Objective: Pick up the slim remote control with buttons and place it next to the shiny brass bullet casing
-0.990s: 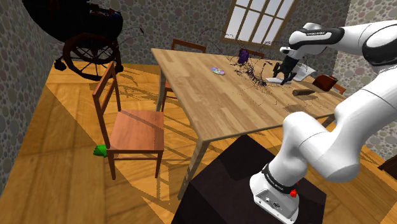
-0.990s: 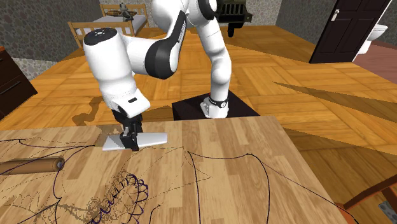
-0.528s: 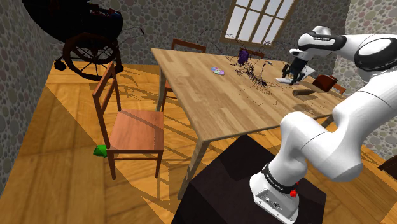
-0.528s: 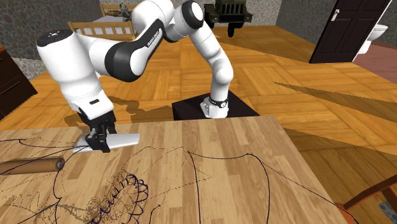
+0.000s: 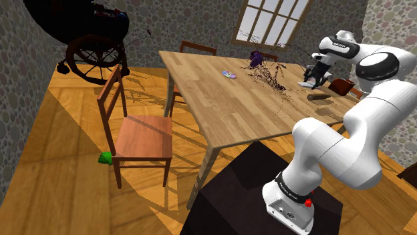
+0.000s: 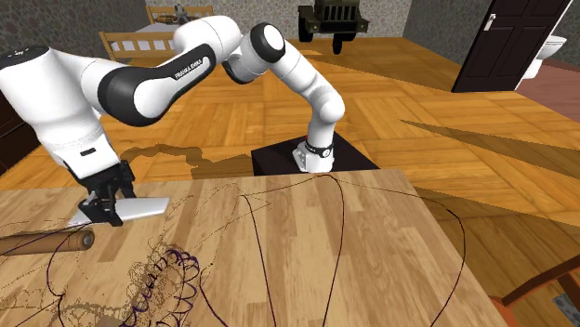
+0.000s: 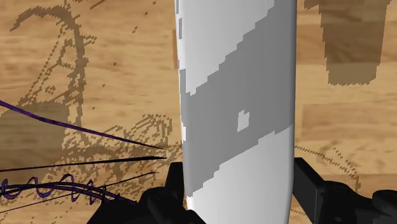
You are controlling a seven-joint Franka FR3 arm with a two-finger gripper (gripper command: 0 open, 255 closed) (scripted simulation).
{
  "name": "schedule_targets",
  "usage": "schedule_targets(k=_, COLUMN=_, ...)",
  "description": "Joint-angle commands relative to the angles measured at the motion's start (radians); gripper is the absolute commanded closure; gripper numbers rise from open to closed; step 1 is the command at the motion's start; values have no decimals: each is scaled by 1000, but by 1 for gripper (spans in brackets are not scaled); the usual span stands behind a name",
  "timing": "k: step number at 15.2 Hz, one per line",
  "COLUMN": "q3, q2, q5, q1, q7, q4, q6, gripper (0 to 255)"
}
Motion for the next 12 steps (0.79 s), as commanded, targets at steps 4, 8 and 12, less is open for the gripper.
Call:
schedule_targets(k=4, q3=-13, q2=-21, q5=-15, q1=-11, q7=12, q4=-45, q6=51, gripper=255)
schedule_targets(k=8, q3=-19, q2=-34, q5=-26, q1=-21, q7=23, q4=-85, q6=94, gripper=255)
schedule_targets(k=12, q3=-28, q2=-48, q5=-39, q1=-28, q7=34, q4=-120, q6=136, gripper=255)
